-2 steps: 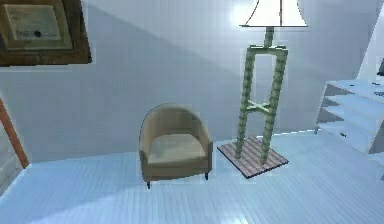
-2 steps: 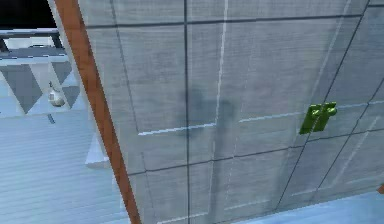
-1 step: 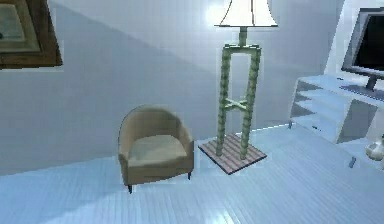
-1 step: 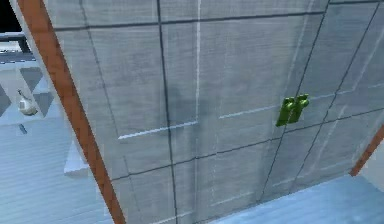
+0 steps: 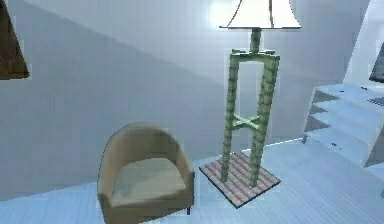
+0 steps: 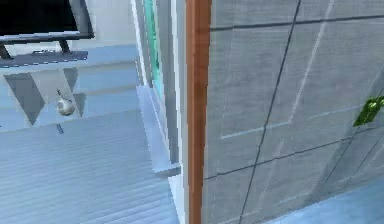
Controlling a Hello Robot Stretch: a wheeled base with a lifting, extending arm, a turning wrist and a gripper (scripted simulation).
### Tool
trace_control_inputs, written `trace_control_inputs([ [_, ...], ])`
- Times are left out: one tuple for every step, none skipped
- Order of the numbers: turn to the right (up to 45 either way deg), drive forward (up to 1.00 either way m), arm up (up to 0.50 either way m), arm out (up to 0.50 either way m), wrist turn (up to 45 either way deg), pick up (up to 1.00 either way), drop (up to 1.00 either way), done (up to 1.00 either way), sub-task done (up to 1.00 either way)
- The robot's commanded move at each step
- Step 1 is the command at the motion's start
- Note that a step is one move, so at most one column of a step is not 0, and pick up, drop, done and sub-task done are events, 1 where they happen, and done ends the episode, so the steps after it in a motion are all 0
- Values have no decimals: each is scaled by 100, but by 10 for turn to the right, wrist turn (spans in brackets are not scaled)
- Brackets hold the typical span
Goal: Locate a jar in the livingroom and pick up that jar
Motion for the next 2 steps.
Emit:
trace_control_inputs([
  [240,0,0,0,0,0,0,0,0],
  [0,55,0,0,0,0,0,0,0],
])
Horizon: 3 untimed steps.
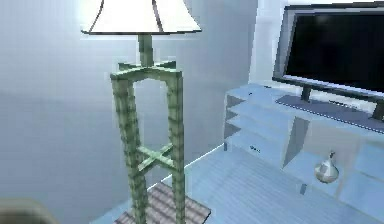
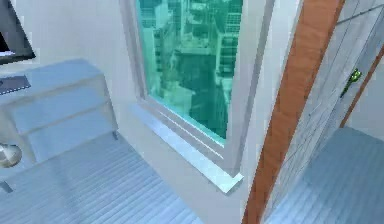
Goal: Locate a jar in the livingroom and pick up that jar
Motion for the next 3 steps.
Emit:
trace_control_inputs([
  [450,0,0,0,0,0,0,0,0],
  [0,100,0,0,0,0,0,0,0],
  [240,0,0,0,0,0,0,0,0],
])
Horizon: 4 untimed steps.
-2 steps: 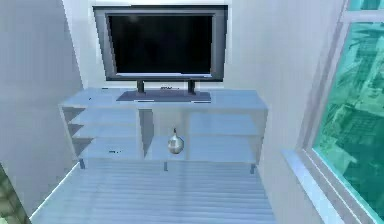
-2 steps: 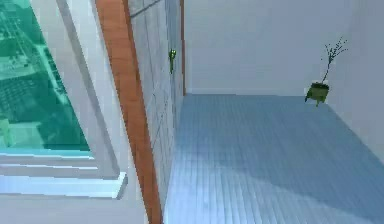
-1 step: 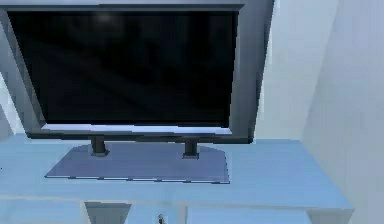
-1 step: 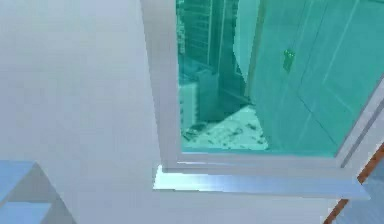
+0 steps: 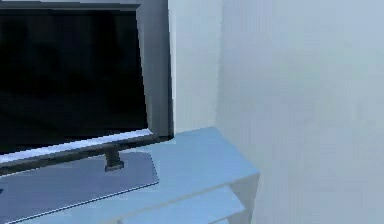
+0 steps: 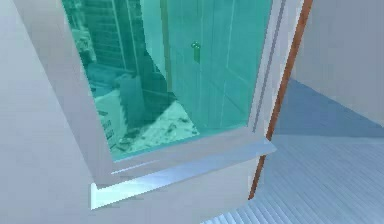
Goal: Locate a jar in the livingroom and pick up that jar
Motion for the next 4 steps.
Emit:
trace_control_inputs([
  [0,10,0,0,0,0,0,0,0],
  [-450,0,0,0,0,0,0,0,0],
  [-450,0,0,0,0,0,0,0,0],
  [-360,0,0,0,0,0,0,0,0],
])
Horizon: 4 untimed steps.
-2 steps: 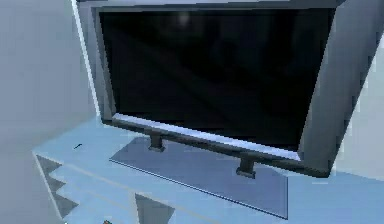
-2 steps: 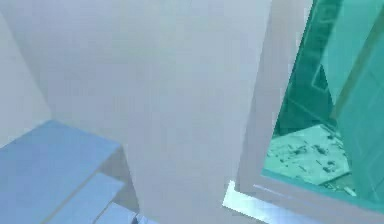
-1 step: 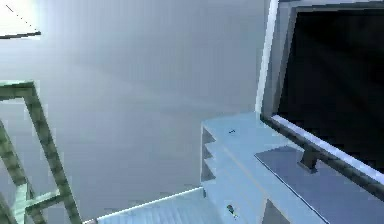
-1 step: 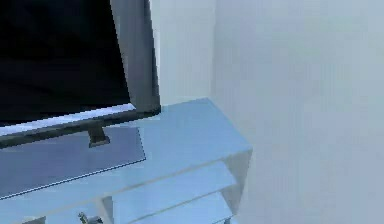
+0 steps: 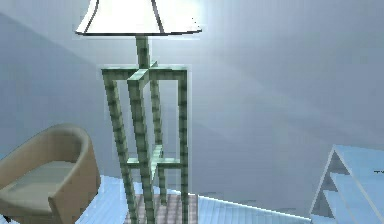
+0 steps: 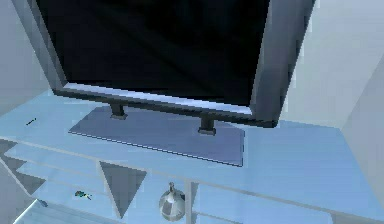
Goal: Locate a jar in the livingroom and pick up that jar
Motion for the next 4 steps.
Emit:
trace_control_inputs([
  [0,0,32,0,0,0,0,0,0],
  [0,0,0,34,0,0,0,0,0],
  [0,0,0,0,450,0,0,0,0],
  [0,0,0,0,450,0,0,0,0],
])
